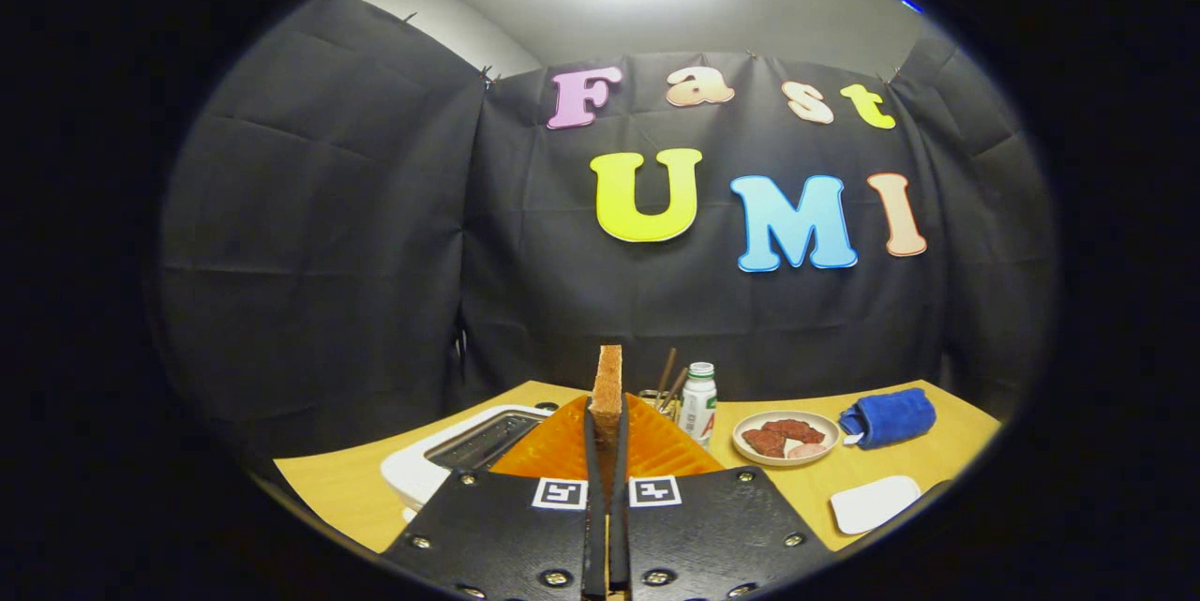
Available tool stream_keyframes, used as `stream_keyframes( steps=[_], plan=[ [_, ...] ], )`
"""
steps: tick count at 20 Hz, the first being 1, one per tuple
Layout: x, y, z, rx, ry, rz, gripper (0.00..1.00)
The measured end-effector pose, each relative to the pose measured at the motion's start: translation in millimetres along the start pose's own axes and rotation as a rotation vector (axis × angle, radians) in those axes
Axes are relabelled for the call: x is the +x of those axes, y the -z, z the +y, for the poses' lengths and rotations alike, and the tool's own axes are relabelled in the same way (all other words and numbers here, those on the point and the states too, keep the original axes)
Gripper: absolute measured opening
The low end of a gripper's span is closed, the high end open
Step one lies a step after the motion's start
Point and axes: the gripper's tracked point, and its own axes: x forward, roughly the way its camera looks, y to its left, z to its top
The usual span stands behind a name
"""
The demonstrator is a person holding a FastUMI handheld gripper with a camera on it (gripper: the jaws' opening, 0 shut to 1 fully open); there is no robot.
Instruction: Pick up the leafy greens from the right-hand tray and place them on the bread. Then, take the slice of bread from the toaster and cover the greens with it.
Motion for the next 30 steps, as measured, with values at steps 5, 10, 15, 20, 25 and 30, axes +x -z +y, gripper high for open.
stream_keyframes(
  steps=[5, 10, 15, 20, 25, 30],
  plan=[
    [-5.9, 43.5, -38.6, 0.014, 0.053, 0.069, 0.02],
    [-0.7, 87.6, -61.8, 0.058, 0.073, 0.144, 0.02],
    [-1.6, 106.7, -51.2, 0.113, 0.032, 0.136, 0.02],
    [-1.6, 136.2, -56.9, 0.143, 0.020, 0.195, 0.02],
    [-2.4, 151.4, -85.9, 0.076, 0.076, 0.228, 0.02],
    [-2.1, 169.1, -110.4, 0.012, 0.099, 0.283, 0.13]
  ],
)
